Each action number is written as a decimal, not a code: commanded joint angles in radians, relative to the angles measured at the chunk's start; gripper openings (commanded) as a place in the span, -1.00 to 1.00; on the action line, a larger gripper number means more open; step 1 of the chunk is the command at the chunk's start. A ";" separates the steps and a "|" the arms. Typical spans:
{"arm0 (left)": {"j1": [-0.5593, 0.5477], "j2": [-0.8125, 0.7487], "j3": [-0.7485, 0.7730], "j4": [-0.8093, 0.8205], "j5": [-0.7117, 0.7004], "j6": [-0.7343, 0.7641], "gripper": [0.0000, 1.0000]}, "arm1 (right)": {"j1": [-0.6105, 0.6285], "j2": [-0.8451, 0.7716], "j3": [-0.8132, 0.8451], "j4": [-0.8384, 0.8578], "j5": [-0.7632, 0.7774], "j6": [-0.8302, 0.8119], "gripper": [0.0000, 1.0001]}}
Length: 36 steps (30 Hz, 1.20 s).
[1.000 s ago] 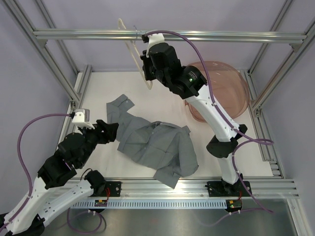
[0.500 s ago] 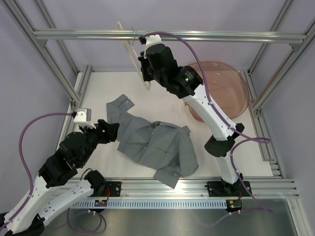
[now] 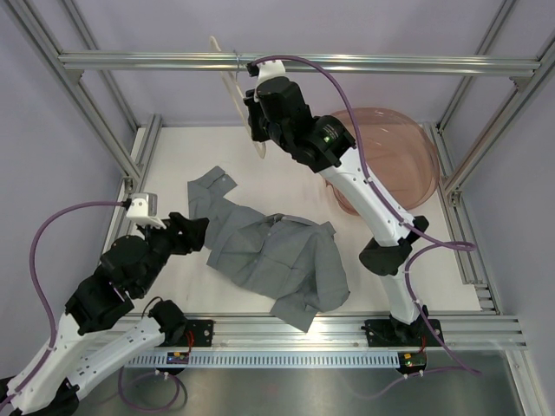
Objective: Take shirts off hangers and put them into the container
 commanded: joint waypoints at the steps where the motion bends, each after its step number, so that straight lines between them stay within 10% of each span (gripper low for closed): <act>1: -0.004 -0.015 -0.010 0.024 0.005 -0.006 0.35 | -0.012 0.016 0.007 0.077 0.010 0.011 -0.44; 15: -0.003 0.013 -0.036 0.052 0.038 -0.028 0.35 | 0.049 -0.163 -0.112 0.002 0.113 -0.028 0.38; 22: -0.004 0.123 -0.033 0.018 0.035 -0.087 0.44 | 0.046 -0.633 -0.794 0.057 0.142 0.016 0.99; 30: -0.006 0.152 -0.085 0.071 0.068 -0.141 0.50 | 0.040 -0.966 -1.474 0.274 -0.198 0.139 0.99; 36: -0.006 0.139 -0.076 0.056 0.108 -0.137 0.50 | 0.052 -0.993 -1.666 0.389 -0.241 0.203 0.99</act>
